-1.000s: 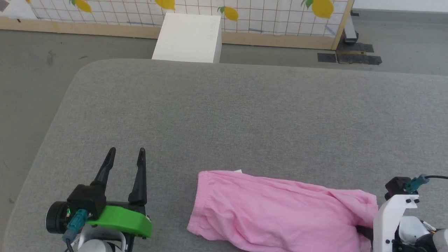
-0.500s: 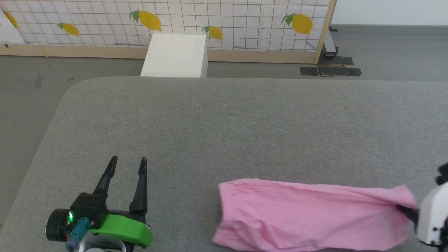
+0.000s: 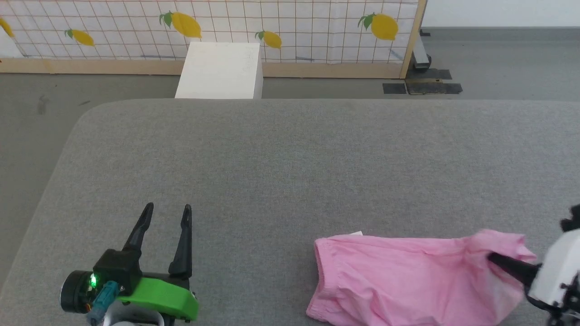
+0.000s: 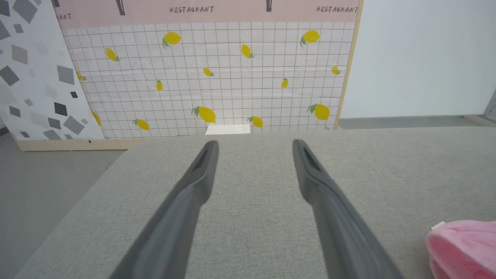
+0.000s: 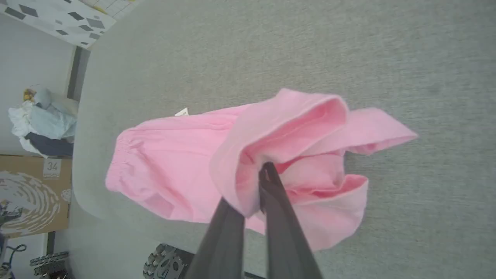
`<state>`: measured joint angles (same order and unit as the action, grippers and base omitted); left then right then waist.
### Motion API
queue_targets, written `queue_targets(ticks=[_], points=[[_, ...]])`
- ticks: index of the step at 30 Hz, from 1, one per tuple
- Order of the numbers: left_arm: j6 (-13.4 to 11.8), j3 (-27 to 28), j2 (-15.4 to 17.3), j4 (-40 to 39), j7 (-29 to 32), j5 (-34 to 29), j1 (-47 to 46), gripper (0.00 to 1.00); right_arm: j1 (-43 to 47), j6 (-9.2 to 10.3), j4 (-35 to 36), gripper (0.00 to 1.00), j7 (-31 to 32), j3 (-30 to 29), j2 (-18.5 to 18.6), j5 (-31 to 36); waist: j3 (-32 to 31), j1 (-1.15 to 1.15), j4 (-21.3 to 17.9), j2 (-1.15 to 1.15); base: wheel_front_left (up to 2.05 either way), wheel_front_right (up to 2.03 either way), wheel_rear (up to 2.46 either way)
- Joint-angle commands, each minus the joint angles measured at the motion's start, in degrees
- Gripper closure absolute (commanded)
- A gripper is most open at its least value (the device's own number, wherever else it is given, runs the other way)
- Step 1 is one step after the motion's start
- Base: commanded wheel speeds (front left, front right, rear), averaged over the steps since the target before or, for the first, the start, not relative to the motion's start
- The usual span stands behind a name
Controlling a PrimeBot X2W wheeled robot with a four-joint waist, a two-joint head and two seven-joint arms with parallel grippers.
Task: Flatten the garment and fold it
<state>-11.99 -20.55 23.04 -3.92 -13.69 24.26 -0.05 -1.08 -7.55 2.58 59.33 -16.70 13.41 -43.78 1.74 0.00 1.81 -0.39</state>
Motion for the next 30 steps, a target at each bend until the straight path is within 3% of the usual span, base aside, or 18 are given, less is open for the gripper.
queue_targets(ticks=[1, 10, 22, 23, 24, 25, 26, 30], points=[[-0.13, -0.08, 0.27, 0.19, 0.11, 0.09, 0.31, 0.0, -1.23, 0.06, 1.18, 1.0, 0.88, 1.24, -1.36, -1.98, -0.24, 0.0, 0.08, 0.39, 0.0, 0.0, 0.0], [0.32, -0.93, 0.33, 0.68, 0.85, 0.24, -0.7, 0.0, -2.94, 0.06, 1.6, 1.0, -1.15, 14.25, -7.76, -4.14, -0.39, 0.0, 1.54, 0.39, 0.0, 0.0, 0.0], [1.4, -2.43, -0.75, 2.58, 0.77, 0.6, -2.62, 0.0, -6.66, 0.06, -14.48, 1.0, -16.07, 31.22, -10.49, -2.92, 0.58, 0.0, 4.81, 0.39, 0.0, 0.0, 0.0], [1.41, -2.47, -0.83, 2.74, 0.71, 0.63, -2.75, 0.0, -7.11, 0.06, -15.5, 0.93, -17.14, 32.65, -10.5, -3.2, 0.75, 0.0, 4.93, 0.39, 0.0, 0.0, 0.0], [1.37, -2.45, -0.88, 2.85, 0.67, 0.66, -2.82, 0.0, -7.49, 0.06, -16.16, 0.71, -17.89, 33.88, -10.5, -3.34, 0.86, 0.0, 4.96, 0.39, 0.0, 0.0, 0.0], [1.32, -2.44, -0.93, 2.98, 0.61, 0.68, -2.87, 0.0, -7.88, 0.06, -16.84, 0.2, -18.55, 35.37, -10.51, -3.65, 0.92, 0.0, 4.95, 0.39, 0.0, 0.0, 0.0], [1.29, -2.43, -0.96, 3.07, 0.57, 0.7, -2.88, 0.0, -8.26, 0.06, -17.15, 0.0, -19.16, 36.5, -10.51, -3.58, 0.97, 0.0, 4.91, 0.39, 0.0, 0.0, 0.0], [1.2, -2.45, -1.09, 3.43, 0.38, 0.79, -2.87, 0.0, -9.75, 0.06, -17.08, 0.0, -21.5, 41.16, -10.5, -2.15, 0.86, 0.0, 4.64, 0.39, 0.0, 0.0, 0.0]])
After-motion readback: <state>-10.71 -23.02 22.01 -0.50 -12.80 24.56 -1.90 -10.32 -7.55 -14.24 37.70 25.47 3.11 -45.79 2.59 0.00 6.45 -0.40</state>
